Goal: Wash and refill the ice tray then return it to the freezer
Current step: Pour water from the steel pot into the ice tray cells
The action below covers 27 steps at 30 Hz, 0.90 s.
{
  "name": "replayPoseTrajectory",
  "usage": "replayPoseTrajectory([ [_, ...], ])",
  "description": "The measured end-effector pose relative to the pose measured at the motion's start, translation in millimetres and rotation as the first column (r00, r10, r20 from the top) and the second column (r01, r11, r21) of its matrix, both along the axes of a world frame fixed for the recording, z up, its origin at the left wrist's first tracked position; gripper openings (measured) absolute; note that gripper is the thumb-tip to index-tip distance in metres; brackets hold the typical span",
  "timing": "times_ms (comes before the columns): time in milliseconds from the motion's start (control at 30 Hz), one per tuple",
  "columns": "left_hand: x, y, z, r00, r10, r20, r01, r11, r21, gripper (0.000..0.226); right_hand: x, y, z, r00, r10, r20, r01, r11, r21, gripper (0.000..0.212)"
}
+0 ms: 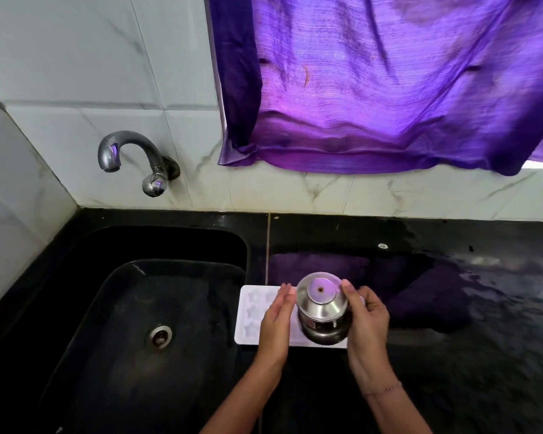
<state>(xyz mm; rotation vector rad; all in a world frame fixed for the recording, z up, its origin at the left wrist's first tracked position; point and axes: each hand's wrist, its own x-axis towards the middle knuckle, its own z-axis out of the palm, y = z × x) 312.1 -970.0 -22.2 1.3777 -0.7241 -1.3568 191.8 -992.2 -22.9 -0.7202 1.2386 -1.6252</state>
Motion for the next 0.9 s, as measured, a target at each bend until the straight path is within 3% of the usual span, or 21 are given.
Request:
replayPoseTrajectory([
  [133, 5.3, -16.1, 3.0, 0.997, 0.015, -0.074, -0.015, 1.000, 0.006, 0.033, 20.7, -11.4, 2.3, 0.997, 0.078, -0.014, -0.078, 0.997, -0.012, 0.045],
  [200, 12.2, -24.8, 0.9, 0.998, 0.022, -0.067, -0.021, 1.000, 0.023, 0.041, 26.4, -20.4, 2.4, 0.993, 0.103, -0.056, -0.103, 0.995, -0.008, 0.032],
  [333, 21.6, -43.6, -4.7, 0.996, 0.049, -0.080, -0.048, 0.999, 0.014, 0.026, 35.7, -43.7, -3.9, 0.985, 0.173, -0.001, -0.172, 0.983, 0.064, 0.005],
  [467, 26.1, -71.1, -8.6, 0.991, 0.062, -0.120, -0.066, 0.997, -0.029, 0.017, 36.7, -74.4, -5.0, 0.966, 0.255, 0.035, -0.257, 0.964, 0.071, 0.027],
  [700, 33.8, -122.1, -14.1, 0.963, 0.087, -0.255, -0.092, 0.996, -0.008, 0.022, 37.7, -118.3, -18.3, 0.944, 0.315, 0.097, -0.321, 0.945, 0.055, 0.023],
  [900, 33.2, -148.4, -30.6, 0.964, 0.155, -0.214, -0.154, 0.988, 0.018, 0.024, 41.6, -137.1, -41.4, 0.946, 0.291, 0.141, -0.305, 0.948, 0.087, 0.021],
])
